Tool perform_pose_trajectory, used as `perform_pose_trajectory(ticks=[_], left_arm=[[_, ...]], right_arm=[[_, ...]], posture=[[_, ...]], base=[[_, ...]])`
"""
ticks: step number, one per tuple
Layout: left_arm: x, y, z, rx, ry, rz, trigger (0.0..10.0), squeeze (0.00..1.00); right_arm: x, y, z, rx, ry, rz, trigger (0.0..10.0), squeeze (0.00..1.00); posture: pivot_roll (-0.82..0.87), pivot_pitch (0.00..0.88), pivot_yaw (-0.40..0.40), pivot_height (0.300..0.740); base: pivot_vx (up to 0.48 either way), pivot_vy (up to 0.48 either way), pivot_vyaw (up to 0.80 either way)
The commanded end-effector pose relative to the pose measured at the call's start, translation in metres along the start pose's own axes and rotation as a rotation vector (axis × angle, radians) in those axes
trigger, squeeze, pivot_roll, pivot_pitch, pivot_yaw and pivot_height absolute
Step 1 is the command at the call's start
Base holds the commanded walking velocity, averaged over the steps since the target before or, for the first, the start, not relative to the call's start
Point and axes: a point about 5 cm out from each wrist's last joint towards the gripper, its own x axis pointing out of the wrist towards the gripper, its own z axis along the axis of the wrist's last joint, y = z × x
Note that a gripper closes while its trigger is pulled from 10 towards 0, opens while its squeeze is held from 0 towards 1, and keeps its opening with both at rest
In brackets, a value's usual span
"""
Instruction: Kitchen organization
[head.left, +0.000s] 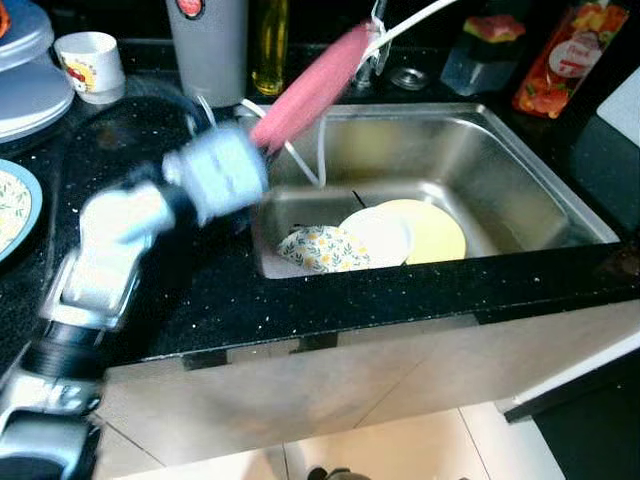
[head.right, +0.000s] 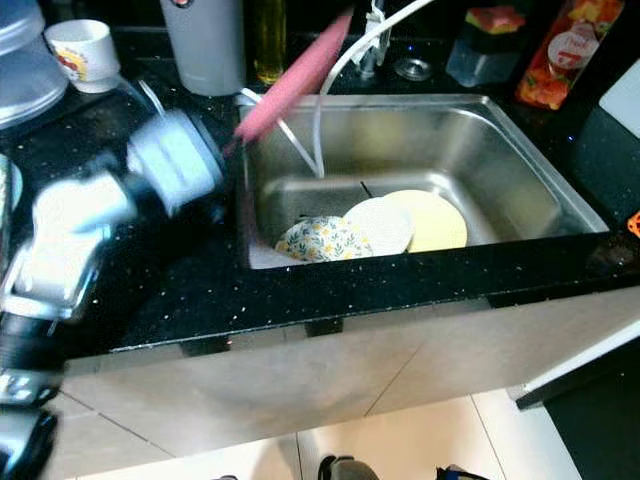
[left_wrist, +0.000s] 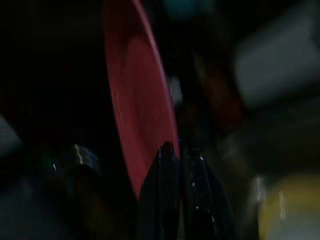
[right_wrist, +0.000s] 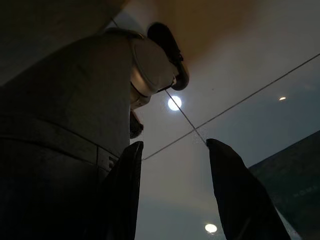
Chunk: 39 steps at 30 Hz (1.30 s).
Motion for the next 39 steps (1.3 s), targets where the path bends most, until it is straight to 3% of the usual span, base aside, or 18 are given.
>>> perform_pose_trajectory(ticks=[1,2,3,4,5,6,10,14,16,17,21,26,30,32,34,39], left_arm=[[0.002,0.001,0.008,-0.104,-0.07,0.0,0.3,0.0],[0.004,0.003,0.015,-0.135,-0.113,-0.009,2.9,0.0],[0.007,0.004,0.021,-0.162,-0.15,-0.019,6.9,0.0],[0.009,0.006,0.027,-0.2,-0.19,-0.031,9.7,0.0],[0.01,0.006,0.032,-0.228,-0.22,-0.055,10.0,0.0],[0.01,0.006,0.032,-0.228,-0.22,-0.055,10.0,0.0],[0.012,0.0,0.043,-0.301,-0.261,-0.255,10.0,0.0],[0.011,-0.003,0.037,-0.252,-0.181,-0.344,10.0,0.0],[0.01,-0.004,0.026,-0.197,-0.106,-0.39,10.0,0.0],[0.01,-0.005,0.016,-0.125,-0.04,-0.417,10.0,0.0],[0.01,-0.006,0.002,-0.037,0.048,-0.451,10.0,0.0],[0.01,-0.001,-0.041,0.236,0.312,-0.516,10.0,0.0],[0.008,-0.001,-0.054,0.303,0.386,-0.549,10.0,0.0],[0.004,-0.002,-0.073,0.402,0.485,-0.618,10.0,0.0],[0.004,-0.002,-0.073,0.402,0.485,-0.618,10.0,0.0],[-0.003,-0.01,-0.1,0.478,0.599,-0.789,10.0,0.0]], right_arm=[[0.003,0.009,0.005,0.03,-0.038,0.036,10.0,0.0],[0.003,0.009,0.005,0.032,-0.036,0.036,10.0,0.0],[0.003,0.009,0.004,0.032,-0.035,0.035,10.0,0.0],[0.003,0.009,0.004,0.033,-0.033,0.035,10.0,0.0],[0.003,0.009,0.004,0.034,-0.032,0.034,10.0,0.0],[0.003,0.009,0.004,0.034,-0.032,0.034,10.0,0.0],[0.003,0.009,0.002,0.032,-0.017,0.036,10.0,0.0],[0.003,0.01,0.001,0.036,-0.012,0.037,10.0,0.0],[0.003,0.01,0.0,0.034,-0.008,0.04,10.0,0.0],[0.003,0.01,-0.001,0.034,-0.006,0.041,10.0,0.0],[0.003,0.01,-0.001,0.037,-0.009,0.04,10.0,0.0],[0.003,0.009,-0.004,0.05,-0.013,0.028,10.0,0.0],[0.002,0.009,-0.005,0.053,-0.011,0.026,10.0,0.0],[0.002,0.009,-0.007,0.061,-0.008,0.022,10.0,0.0],[0.002,0.009,-0.007,0.061,-0.008,0.022,10.0,0.0],[0.001,0.006,-0.013,0.078,0.0,0.012,10.0,0.0]], posture=[[0.07,0.101,-0.063,0.74],[0.06,0.1,-0.058,0.74],[0.06,0.1,-0.057,0.74],[0.06,0.101,-0.055,0.74],[0.06,0.101,-0.055,0.74],[0.06,0.101,-0.055,0.74],[0.06,0.099,-0.047,0.74],[0.06,0.096,-0.041,0.74],[0.06,0.095,-0.039,0.74],[0.05,0.095,-0.036,0.74],[0.05,0.095,-0.032,0.74],[0.03,0.099,-0.014,0.74],[0.03,0.106,-0.006,0.74],[0.01,0.118,0.004,0.74],[0.01,0.118,0.004,0.74],[-0.01,0.144,0.022,0.74]], base=[[0.0,0.0,0.0],[0.0,0.0,0.0],[0.0,0.0,0.0],[0.0,0.0,0.0],[0.0,0.0,0.0],[0.0,0.0,0.0],[0.0,0.0,-0.8],[0.0,0.0,-0.8],[0.0,0.0,-0.8],[0.0,0.0,-0.8],[0.0,0.0,-0.8],[0.0,0.0,0.0],[0.0,0.0,0.0],[0.0,0.0,0.0],[0.0,0.0,0.0],[0.0,0.0,0.0]])
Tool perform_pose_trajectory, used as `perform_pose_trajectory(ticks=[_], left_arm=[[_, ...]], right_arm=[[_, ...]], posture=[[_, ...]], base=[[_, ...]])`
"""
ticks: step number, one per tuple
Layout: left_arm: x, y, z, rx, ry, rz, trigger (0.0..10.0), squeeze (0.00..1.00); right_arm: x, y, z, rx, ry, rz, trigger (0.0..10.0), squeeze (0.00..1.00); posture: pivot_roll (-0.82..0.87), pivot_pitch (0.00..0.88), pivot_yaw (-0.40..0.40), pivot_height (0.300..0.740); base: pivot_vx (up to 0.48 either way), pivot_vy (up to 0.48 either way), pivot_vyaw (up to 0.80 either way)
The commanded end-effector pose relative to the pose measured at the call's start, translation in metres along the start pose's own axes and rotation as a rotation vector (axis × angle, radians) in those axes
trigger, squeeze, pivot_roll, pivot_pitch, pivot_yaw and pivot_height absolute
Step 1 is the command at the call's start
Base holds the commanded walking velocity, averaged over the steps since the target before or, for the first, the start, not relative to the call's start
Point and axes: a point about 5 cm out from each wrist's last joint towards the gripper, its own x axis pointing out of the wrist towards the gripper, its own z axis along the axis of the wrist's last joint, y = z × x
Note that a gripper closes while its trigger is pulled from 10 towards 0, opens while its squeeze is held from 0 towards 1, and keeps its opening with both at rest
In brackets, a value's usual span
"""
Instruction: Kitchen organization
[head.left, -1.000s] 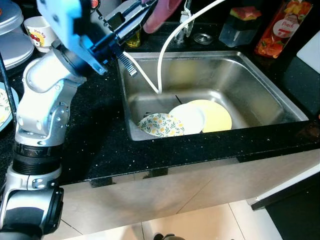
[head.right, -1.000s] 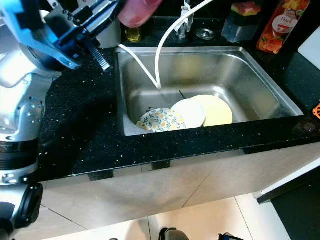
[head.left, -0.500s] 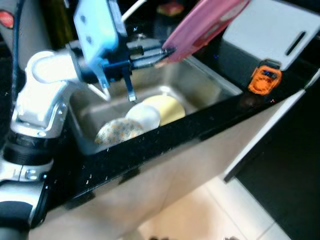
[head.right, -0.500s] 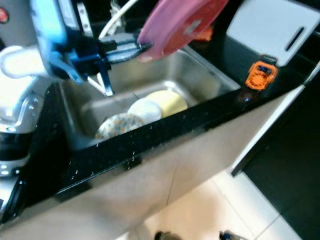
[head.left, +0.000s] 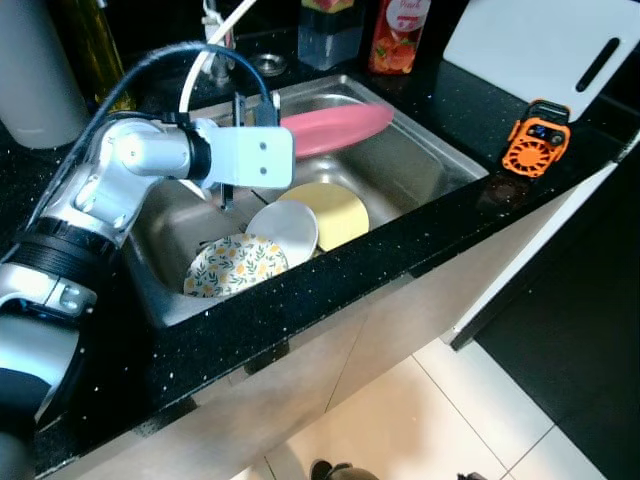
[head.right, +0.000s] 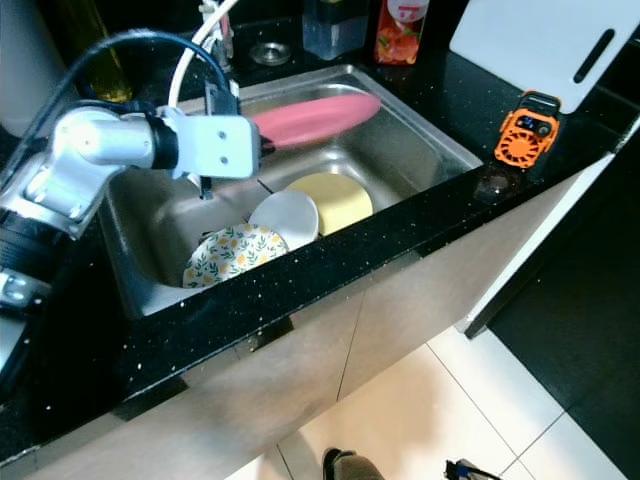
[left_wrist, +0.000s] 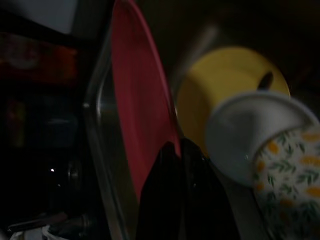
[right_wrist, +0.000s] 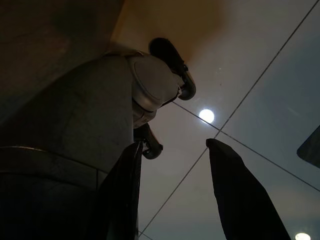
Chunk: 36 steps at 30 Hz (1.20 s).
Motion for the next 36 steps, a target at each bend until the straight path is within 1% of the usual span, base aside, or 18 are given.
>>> perform_pose_trajectory(ticks=[1,4,7,12,14,15,18,19,20,21,22,23,27,29,30,31,33,36], left_arm=[[0.002,-0.001,0.0,0.052,0.017,-0.042,10.0,0.0],[0.015,-0.018,-0.013,0.079,0.094,-0.19,10.0,0.0],[0.018,-0.022,-0.015,0.086,0.099,-0.22,10.0,0.0],[0.036,-0.039,-0.008,0.07,0.035,-0.297,10.0,0.0],[0.036,-0.039,-0.008,0.07,0.035,-0.297,10.0,0.0],[0.041,-0.044,-0.004,0.069,0.006,-0.308,10.0,0.0],[0.046,-0.047,-0.002,0.086,-0.006,-0.313,10.0,0.0],[0.048,-0.048,-0.001,0.088,-0.015,-0.316,10.0,0.19],[0.049,-0.049,0.0,0.089,-0.02,-0.317,10.0,0.19],[0.051,-0.05,0.001,0.095,-0.028,-0.312,10.0,0.6],[0.052,-0.05,0.001,0.096,-0.032,-0.309,10.0,0.87],[0.053,-0.051,0.001,0.096,-0.032,-0.31,10.0,1.0],[0.053,-0.05,0.0,0.097,-0.028,-0.3,10.0,1.0],[0.047,-0.036,0.002,0.1,-0.043,-0.232,10.0,1.0],[0.047,-0.036,0.002,0.1,-0.043,-0.232,10.0,1.0],[0.041,-0.022,0.004,0.103,-0.064,-0.169,10.0,1.0],[0.033,-0.007,0.007,0.099,-0.087,-0.103,10.0,1.0],[0.028,0.002,0.008,0.099,-0.101,-0.069,10.0,1.0]], right_arm=[[0.0,0.006,-0.017,0.024,0.05,0.015,10.0,0.0],[-0.002,0.004,-0.022,0.039,0.057,0.004,10.0,0.0],[-0.002,0.003,-0.023,0.044,0.058,0.002,10.0,0.0],[-0.004,0.002,-0.028,0.055,0.064,-0.003,10.0,0.0],[-0.004,0.002,-0.028,0.055,0.064,-0.003,10.0,0.0],[-0.004,0.002,-0.029,0.057,0.064,-0.003,10.0,0.0],[-0.004,0.002,-0.029,0.059,0.062,-0.002,10.0,0.0],[-0.003,0.002,-0.029,0.059,0.061,-0.001,10.0,0.0],[-0.003,0.003,-0.029,0.06,0.06,-0.001,10.0,0.0],[-0.003,0.003,-0.029,0.059,0.058,0.0,10.0,0.0],[-0.003,0.004,-0.028,0.059,0.057,0.002,10.0,0.0],[-0.003,0.004,-0.028,0.059,0.056,0.002,10.0,0.0],[-0.002,0.006,-0.027,0.059,0.053,0.006,10.0,0.0],[-0.001,0.007,-0.024,0.056,0.051,0.01,10.0,0.0],[-0.001,0.007,-0.024,0.056,0.051,0.01,10.0,0.0],[0.0,0.008,-0.023,0.053,0.051,0.012,10.0,0.0],[0.0,0.009,-0.022,0.048,0.05,0.015,10.0,0.0],[0.001,0.01,-0.021,0.046,0.049,0.018,10.0,0.0]], posture=[[-0.01,0.144,0.022,0.74],[-0.03,0.167,0.039,0.74],[-0.03,0.173,0.042,0.74],[-0.05,0.19,0.051,0.74],[-0.05,0.19,0.051,0.74],[-0.05,0.193,0.053,0.74],[-0.05,0.193,0.055,0.74],[-0.05,0.191,0.054,0.74],[-0.05,0.19,0.054,0.74],[-0.05,0.189,0.054,0.74],[-0.05,0.186,0.054,0.74],[-0.05,0.185,0.053,0.74],[-0.05,0.177,0.049,0.74],[-0.05,0.165,0.043,0.74],[-0.05,0.165,0.043,0.74],[-0.04,0.158,0.039,0.74],[-0.04,0.151,0.035,0.74],[-0.03,0.146,0.03,0.74]], base=[[0.0,0.0,0.0],[0.0,0.0,0.0],[0.0,0.0,0.0],[0.0,0.0,0.0],[0.0,0.0,0.0],[0.0,0.0,0.0],[0.0,0.0,0.0],[0.0,0.0,0.0],[0.0,0.0,0.0],[0.0,0.0,0.0],[0.0,0.0,0.0],[0.0,0.0,0.0],[0.0,0.0,0.0],[0.0,0.0,0.0],[0.0,0.0,0.0],[0.0,0.0,0.0],[0.0,0.0,0.0],[0.0,0.0,0.0]])
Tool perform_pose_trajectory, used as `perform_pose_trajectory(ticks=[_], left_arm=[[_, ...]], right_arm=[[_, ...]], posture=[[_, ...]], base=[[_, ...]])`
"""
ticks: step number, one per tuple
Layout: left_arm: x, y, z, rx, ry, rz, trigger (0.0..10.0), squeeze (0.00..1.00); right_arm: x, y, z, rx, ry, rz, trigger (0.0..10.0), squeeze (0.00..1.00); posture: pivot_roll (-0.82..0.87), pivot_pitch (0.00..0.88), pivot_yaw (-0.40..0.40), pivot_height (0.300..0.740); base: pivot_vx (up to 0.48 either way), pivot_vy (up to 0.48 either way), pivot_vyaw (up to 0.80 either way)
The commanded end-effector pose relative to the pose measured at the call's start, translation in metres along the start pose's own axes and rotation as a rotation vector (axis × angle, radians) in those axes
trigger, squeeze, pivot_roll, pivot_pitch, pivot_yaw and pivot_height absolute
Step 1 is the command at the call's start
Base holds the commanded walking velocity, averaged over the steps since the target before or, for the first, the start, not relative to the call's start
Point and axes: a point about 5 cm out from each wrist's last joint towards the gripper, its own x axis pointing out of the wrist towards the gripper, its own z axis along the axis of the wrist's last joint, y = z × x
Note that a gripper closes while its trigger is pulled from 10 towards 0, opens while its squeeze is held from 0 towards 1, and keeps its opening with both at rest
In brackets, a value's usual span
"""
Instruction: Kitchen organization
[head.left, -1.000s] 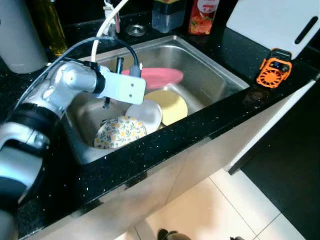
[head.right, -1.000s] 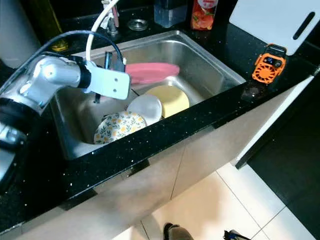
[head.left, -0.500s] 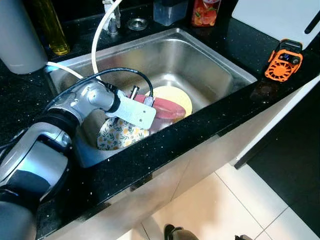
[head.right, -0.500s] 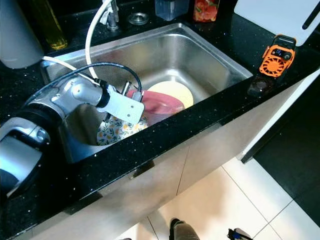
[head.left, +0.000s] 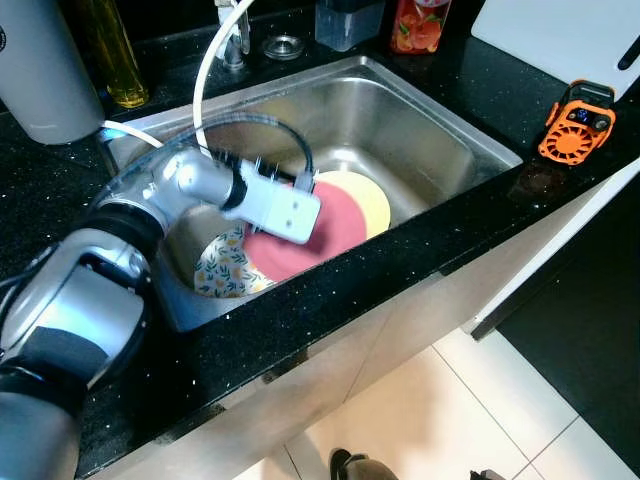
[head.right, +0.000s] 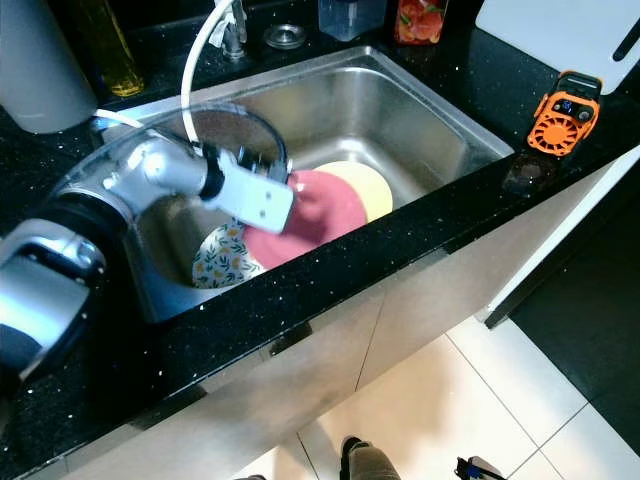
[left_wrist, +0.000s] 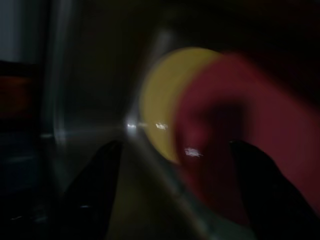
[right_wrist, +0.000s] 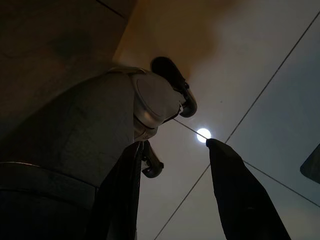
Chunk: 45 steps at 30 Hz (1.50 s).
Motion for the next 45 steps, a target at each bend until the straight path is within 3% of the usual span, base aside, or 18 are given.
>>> perform_pose_trajectory(ticks=[1,2,6,10,13,14,16,19,20,22,25,27,30,32,34,37,42,45], left_arm=[[-0.016,0.015,0.001,-0.006,-0.029,0.061,10.0,0.0],[-0.016,0.015,0.001,-0.006,-0.029,0.061,10.0,0.0],[-0.051,0.046,0.016,-0.086,-0.209,0.258,10.0,0.0],[-0.074,0.052,0.028,-0.159,-0.326,0.397,10.0,0.0],[-0.09,0.039,0.035,-0.338,-0.465,0.573,10.0,0.0],[-0.09,0.039,0.035,-0.338,-0.465,0.573,10.0,0.0],[-0.089,0.018,0.043,-0.494,-0.582,0.647,10.0,0.0],[-0.086,0.005,0.052,-0.568,-0.656,0.651,10.0,0.0],[-0.083,-0.008,0.063,-0.65,-0.741,0.638,10.0,0.0],[-0.083,-0.008,0.063,-0.65,-0.741,0.638,10.0,0.0],[-0.082,-0.027,0.086,-0.777,-0.9,0.572,10.0,0.0],[-0.084,-0.032,0.095,-0.823,-0.965,0.534,10.0,0.0],[-0.084,-0.032,0.095,-0.823,-0.965,0.534,10.0,0.0],[-0.09,-0.038,0.112,-0.908,-1.067,0.465,10.0,0.0],[-0.09,-0.038,0.112,-0.908,-1.067,0.465,10.0,0.0],[-0.091,-0.056,0.126,-0.975,-1.039,0.358,10.0,0.0],[-0.093,-0.067,0.131,-1.027,-0.988,0.318,10.0,0.0],[-0.094,-0.085,0.133,-1.089,-0.929,0.248,10.0,0.0]], right_arm=[[0.003,0.012,-0.012,0.007,0.046,0.037,10.0,0.0],[0.003,0.012,-0.012,0.007,0.046,0.037,10.0,0.0],[0.004,0.016,-0.007,-0.012,0.041,0.061,10.0,0.0],[0.005,0.017,-0.005,-0.039,0.041,0.076,10.0,0.0],[0.005,0.018,-0.001,-0.087,0.036,0.096,10.0,0.0],[0.005,0.018,-0.001,-0.087,0.036,0.096,10.0,0.0],[0.005,0.018,0.002,-0.109,0.035,0.106,10.0,0.0],[0.005,0.018,0.004,-0.119,0.034,0.111,10.0,0.0],[0.006,0.018,0.005,-0.13,0.032,0.114,10.0,0.0],[0.006,0.018,0.005,-0.13,0.032,0.114,10.0,0.0],[0.006,0.019,0.008,-0.14,0.026,0.119,10.0,0.0],[0.006,0.019,0.009,-0.141,0.023,0.119,10.0,0.0],[0.006,0.019,0.009,-0.141,0.023,0.119,10.0,0.0],[0.006,0.02,0.011,-0.14,0.019,0.121,10.0,0.0],[0.006,0.02,0.011,-0.14,0.019,0.121,10.0,0.0],[0.007,0.02,0.011,-0.136,0.018,0.121,10.0,0.0],[0.007,0.02,0.011,-0.128,0.023,0.119,10.0,0.0],[0.007,0.02,0.01,-0.127,0.029,0.115,10.0,0.0]], posture=[[-0.02,0.142,0.028,0.74],[-0.02,0.142,0.028,0.74],[0.01,0.128,0.005,0.74],[0.03,0.124,-0.008,0.74],[0.06,0.121,-0.039,0.74],[0.06,0.121,-0.039,0.74],[0.08,0.121,-0.063,0.74],[0.08,0.119,-0.072,0.74],[0.09,0.112,-0.081,0.74],[0.09,0.112,-0.081,0.74],[0.09,0.099,-0.083,0.74],[0.09,0.093,-0.084,0.74],[0.09,0.093,-0.084,0.74],[0.09,0.081,-0.073,0.74],[0.09,0.081,-0.073,0.74],[0.1,0.071,-0.066,0.74],[0.11,0.073,-0.062,0.74],[0.12,0.078,-0.066,0.74]], base=[[0.0,0.0,0.0],[0.0,0.0,0.0],[0.0,0.0,0.0],[0.0,0.0,0.0],[0.0,0.0,0.27],[0.0,0.0,0.8],[0.0,0.0,0.8],[0.0,0.0,0.8],[0.0,0.0,0.8],[0.0,0.0,0.8],[0.0,0.0,0.8],[0.0,0.0,0.8],[0.0,0.0,0.8],[0.0,0.0,0.8],[0.0,0.0,0.8],[0.0,0.0,0.73],[0.0,0.0,0.12],[0.0,0.0,0.0]])
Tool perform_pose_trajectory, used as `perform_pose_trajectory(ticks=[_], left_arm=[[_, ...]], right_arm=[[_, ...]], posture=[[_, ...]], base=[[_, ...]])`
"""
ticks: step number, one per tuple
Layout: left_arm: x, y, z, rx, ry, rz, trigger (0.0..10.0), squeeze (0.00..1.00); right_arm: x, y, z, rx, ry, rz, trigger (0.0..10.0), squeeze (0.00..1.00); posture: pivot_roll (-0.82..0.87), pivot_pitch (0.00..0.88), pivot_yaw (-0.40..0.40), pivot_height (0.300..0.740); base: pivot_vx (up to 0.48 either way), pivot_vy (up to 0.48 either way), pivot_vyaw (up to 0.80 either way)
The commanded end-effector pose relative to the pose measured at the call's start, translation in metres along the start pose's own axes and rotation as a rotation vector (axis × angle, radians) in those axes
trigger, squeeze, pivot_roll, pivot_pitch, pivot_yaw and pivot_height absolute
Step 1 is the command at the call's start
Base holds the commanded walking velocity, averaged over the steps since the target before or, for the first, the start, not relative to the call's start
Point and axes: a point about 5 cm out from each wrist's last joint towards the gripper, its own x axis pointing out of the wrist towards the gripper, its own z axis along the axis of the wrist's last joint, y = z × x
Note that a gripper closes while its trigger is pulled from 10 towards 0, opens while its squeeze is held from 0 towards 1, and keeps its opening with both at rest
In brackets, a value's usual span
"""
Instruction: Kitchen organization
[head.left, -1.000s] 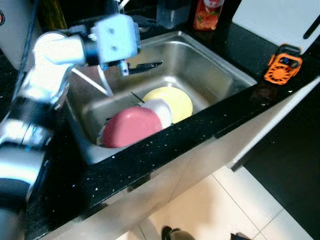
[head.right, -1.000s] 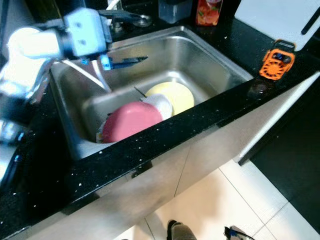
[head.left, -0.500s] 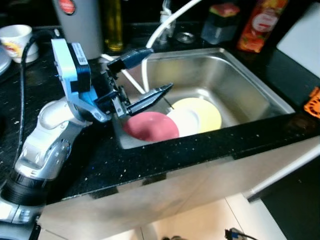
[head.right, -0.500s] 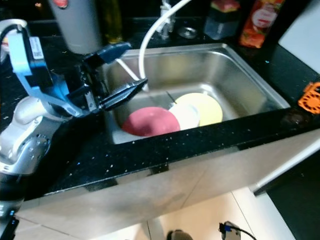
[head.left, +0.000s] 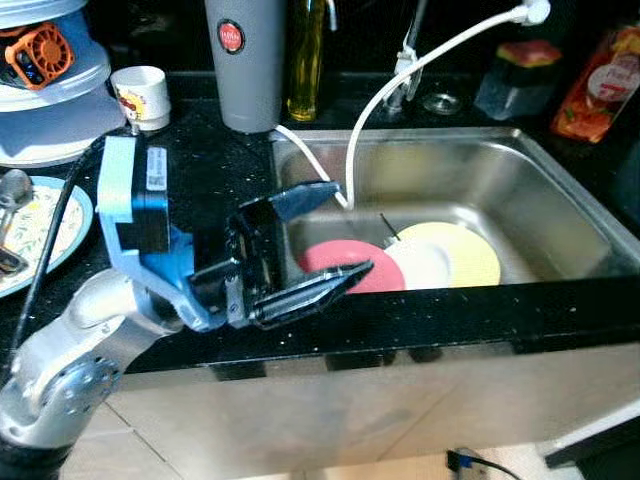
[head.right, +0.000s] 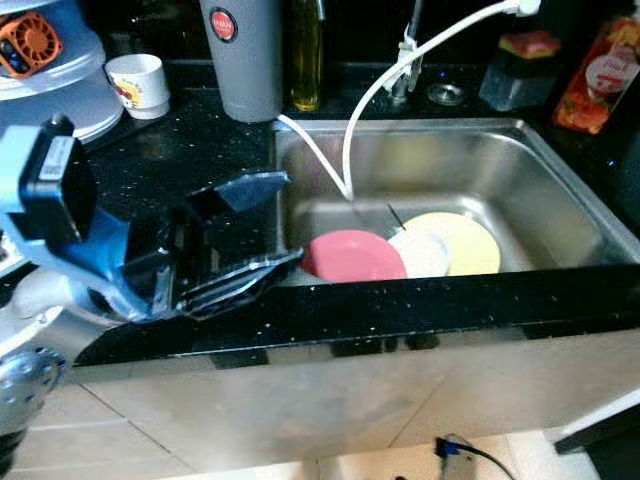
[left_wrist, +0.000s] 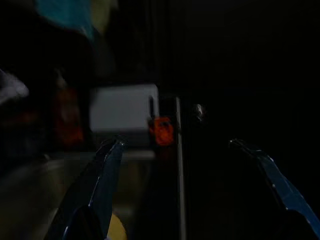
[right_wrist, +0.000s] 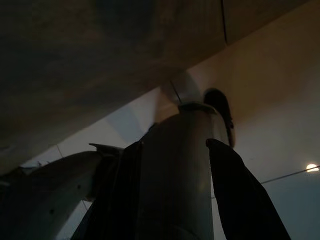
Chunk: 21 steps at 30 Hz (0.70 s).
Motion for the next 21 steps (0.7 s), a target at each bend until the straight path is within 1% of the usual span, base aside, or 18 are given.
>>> perform_pose_trajectory(ticks=[1,2,3,5,6,9,10,12,13,16,17,18,19,21], left_arm=[[-0.002,-0.006,-0.003,-0.027,0.042,-0.026,10.0,0.0],[-0.008,-0.013,-0.005,-0.073,0.061,-0.048,10.0,0.0],[-0.015,-0.023,-0.006,-0.126,0.073,-0.096,10.0,0.0],[-0.027,-0.041,-0.006,-0.218,0.07,-0.178,10.0,0.0],[-0.03,-0.046,-0.005,-0.245,0.063,-0.196,10.0,0.0],[-0.032,-0.048,-0.004,-0.265,0.056,-0.197,10.0,0.0],[-0.036,-0.054,-0.004,-0.309,0.048,-0.215,10.0,0.0],[-0.046,-0.067,-0.012,-0.403,0.082,-0.242,10.0,0.0],[-0.046,-0.067,-0.012,-0.403,0.082,-0.242,10.0,0.0],[-0.059,-0.078,-0.024,-0.503,0.133,-0.236,10.0,0.0],[-0.063,-0.08,-0.031,-0.528,0.173,-0.227,10.0,0.0],[-0.072,-0.083,-0.042,-0.563,0.246,-0.208,10.0,0.0],[-0.072,-0.083,-0.042,-0.563,0.246,-0.208,10.0,0.0],[-0.086,-0.086,-0.057,-0.612,0.34,-0.18,10.0,0.0]], right_arm=[[-0.003,-0.002,-0.013,0.012,0.05,-0.006,10.0,0.0],[-0.003,-0.002,-0.013,0.01,0.051,-0.002,10.0,0.0],[-0.003,-0.002,-0.014,0.006,0.052,0.001,10.0,0.0],[-0.003,-0.002,-0.014,0.003,0.054,0.004,10.0,0.0],[-0.003,-0.002,-0.014,0.003,0.054,0.005,10.0,0.0],[-0.003,-0.002,-0.014,0.003,0.054,0.006,10.0,0.0],[-0.003,-0.002,-0.015,0.0,0.057,0.007,10.0,0.0],[-0.003,-0.002,-0.015,-0.005,0.06,0.01,10.0,0.0],[-0.003,-0.002,-0.015,-0.005,0.06,0.01,10.0,0.0],[-0.003,-0.001,-0.015,-0.009,0.061,0.013,10.0,0.0],[-0.003,-0.001,-0.016,-0.01,0.061,0.013,10.0,0.0],[-0.003,-0.002,-0.016,-0.01,0.06,0.013,10.0,0.0],[-0.003,-0.002,-0.016,-0.01,0.06,0.013,10.0,0.0],[-0.003,-0.001,-0.016,-0.009,0.06,0.013,10.0,0.0]], posture=[[0.12,0.078,-0.066,0.74],[0.12,0.081,-0.067,0.74],[0.13,0.084,-0.067,0.74],[0.13,0.085,-0.067,0.74],[0.13,0.088,-0.069,0.74],[0.14,0.09,-0.072,0.74],[0.14,0.095,-0.074,0.74],[0.14,0.098,-0.074,0.74],[0.14,0.098,-0.074,0.74],[0.14,0.104,-0.073,0.74],[0.14,0.107,-0.072,0.74],[0.14,0.108,-0.071,0.74],[0.14,0.108,-0.071,0.74],[0.14,0.106,-0.069,0.74]], base=[[0.0,0.0,0.0],[0.0,0.0,0.0],[0.0,0.0,0.0],[0.0,0.0,0.0],[0.0,0.0,0.0],[0.0,0.0,0.0],[0.0,0.0,0.0],[0.0,0.0,0.0],[0.0,0.0,0.0],[0.0,0.0,0.0],[0.0,0.0,0.0],[0.0,0.0,0.0],[0.0,0.0,0.0],[0.0,0.0,0.0]])
